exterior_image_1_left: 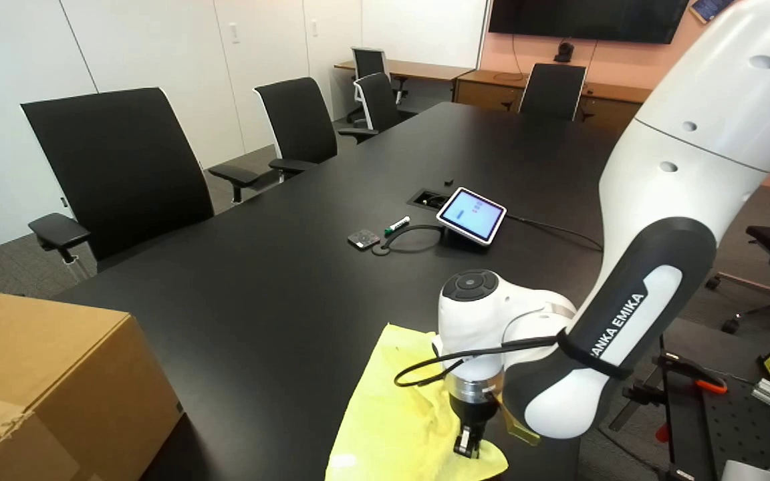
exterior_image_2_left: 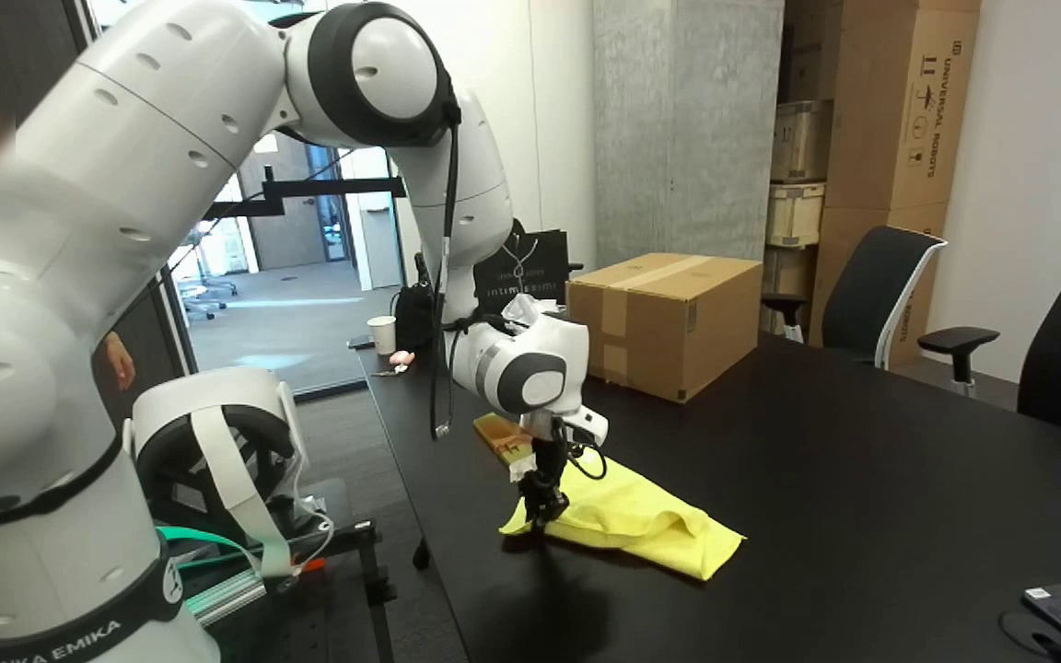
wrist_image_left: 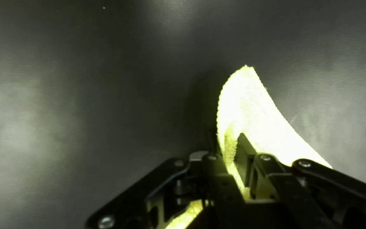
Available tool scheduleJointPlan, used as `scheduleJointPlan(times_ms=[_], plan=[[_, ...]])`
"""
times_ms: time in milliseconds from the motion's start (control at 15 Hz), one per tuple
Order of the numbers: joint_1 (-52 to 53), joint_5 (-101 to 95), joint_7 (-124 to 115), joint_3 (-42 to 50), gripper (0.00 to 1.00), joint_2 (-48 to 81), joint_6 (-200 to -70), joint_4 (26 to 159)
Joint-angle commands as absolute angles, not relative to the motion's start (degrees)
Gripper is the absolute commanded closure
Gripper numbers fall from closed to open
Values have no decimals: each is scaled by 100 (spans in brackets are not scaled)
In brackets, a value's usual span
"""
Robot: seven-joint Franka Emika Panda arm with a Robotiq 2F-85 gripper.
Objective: Fold the yellow towel in half
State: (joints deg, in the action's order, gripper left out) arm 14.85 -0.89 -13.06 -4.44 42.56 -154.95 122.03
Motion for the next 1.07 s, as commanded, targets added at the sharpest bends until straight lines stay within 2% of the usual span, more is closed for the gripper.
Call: scheduleJointPlan(times_ms=[0,67,133,267,1000], plan=[[1628,-97,-1268,-460,95,3898,-15293,12418],[1645,-113,-1236,-476,96,3804,-15137,12425],[1696,-121,-1284,-460,92,3774,-15122,12407],[1747,-139,-1300,-459,90,3728,-15008,12355],[2250,-470,-1678,-180,90,3829,-15125,11504]])
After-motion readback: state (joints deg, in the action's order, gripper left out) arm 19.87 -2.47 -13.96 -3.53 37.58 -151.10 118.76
